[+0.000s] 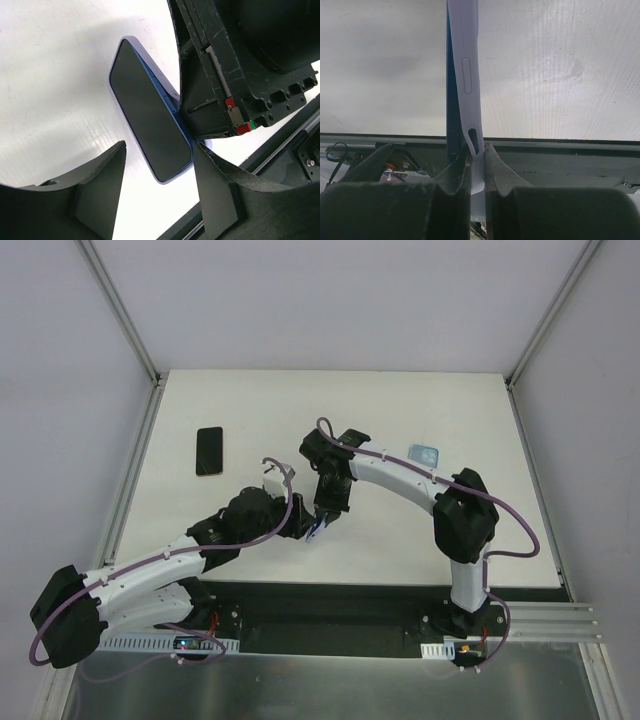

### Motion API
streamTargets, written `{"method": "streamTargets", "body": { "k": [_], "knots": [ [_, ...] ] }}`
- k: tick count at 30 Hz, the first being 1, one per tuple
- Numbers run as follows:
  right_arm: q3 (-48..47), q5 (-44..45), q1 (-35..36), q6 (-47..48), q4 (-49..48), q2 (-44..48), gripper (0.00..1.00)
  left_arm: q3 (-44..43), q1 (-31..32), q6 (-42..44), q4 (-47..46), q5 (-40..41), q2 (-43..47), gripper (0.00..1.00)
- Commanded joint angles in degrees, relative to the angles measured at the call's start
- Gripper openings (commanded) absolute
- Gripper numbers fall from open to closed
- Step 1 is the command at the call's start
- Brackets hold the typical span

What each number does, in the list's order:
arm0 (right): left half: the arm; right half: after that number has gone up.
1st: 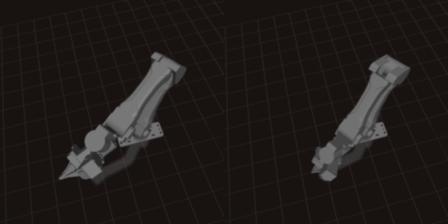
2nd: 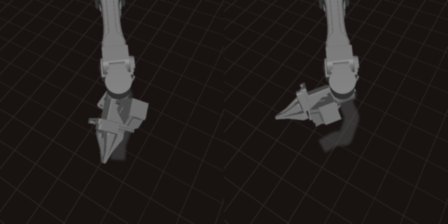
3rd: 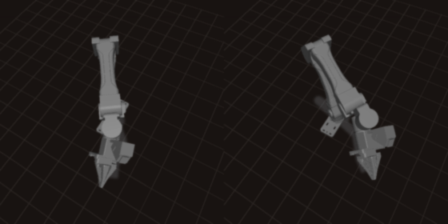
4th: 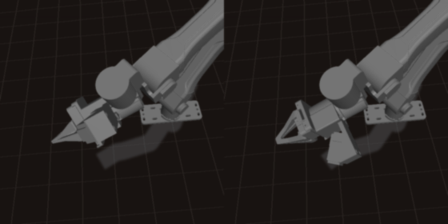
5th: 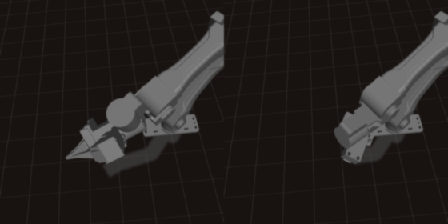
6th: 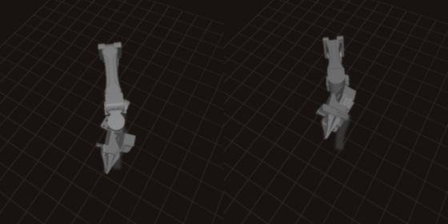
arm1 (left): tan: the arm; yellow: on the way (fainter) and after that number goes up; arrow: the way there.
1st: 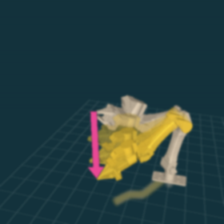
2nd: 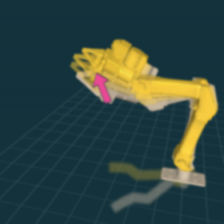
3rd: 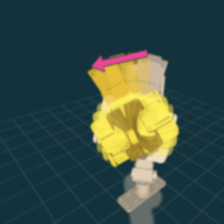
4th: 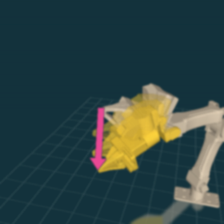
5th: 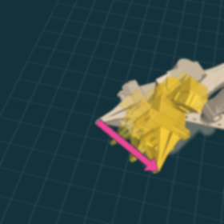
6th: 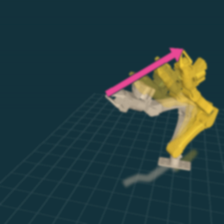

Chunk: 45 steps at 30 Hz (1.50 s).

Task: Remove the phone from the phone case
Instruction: Remove the phone case from the phone.

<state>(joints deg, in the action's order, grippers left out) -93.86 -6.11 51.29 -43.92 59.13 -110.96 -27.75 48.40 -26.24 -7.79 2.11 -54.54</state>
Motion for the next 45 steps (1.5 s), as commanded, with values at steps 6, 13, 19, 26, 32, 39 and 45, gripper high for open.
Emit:
{"method": "streamTargets", "body": {
  "k": [6,13,19,26,32,39,45],
  "knots": [
    [0.0,-2.5,-0.66,-0.9,0.81,2.5,0.01,-0.38,0.2,2.69,0.15,-1.31,-0.65,0.55],
    [0.17,-3.12,-0.84,-0.81,0.28,2.15,0.01,0.85,0.11,3.04,-0.12,-2.02,-0.39,0.54],
    [0.35,-3.82,-0.93,-0.64,-0.51,1.97,0.02,2.17,0.2,2.6,-0.47,-4.39,1.54,0.53],
    [0.52,-4.26,-0.93,-0.46,-0.77,1.97,0.01,1.74,0.11,3.12,-0.56,-4.66,1.2,0.52],
    [0.44,-4.26,-1.01,-0.73,-0.95,2.06,0.01,0.16,0.11,2.86,-1.35,-5.27,-0.73,0.52],
    [0.52,-4.18,-0.93,-0.55,-1.21,2.41,0.01,-1.17,1.08,3.47,-1.26,1.74,-3.37,0.46],
    [0.96,-4.35,-0.93,-0.46,-1.39,2.59,0.01,-1.08,1.6,3.91,-0.64,7.28,-1.97,0.45]
  ]
}}
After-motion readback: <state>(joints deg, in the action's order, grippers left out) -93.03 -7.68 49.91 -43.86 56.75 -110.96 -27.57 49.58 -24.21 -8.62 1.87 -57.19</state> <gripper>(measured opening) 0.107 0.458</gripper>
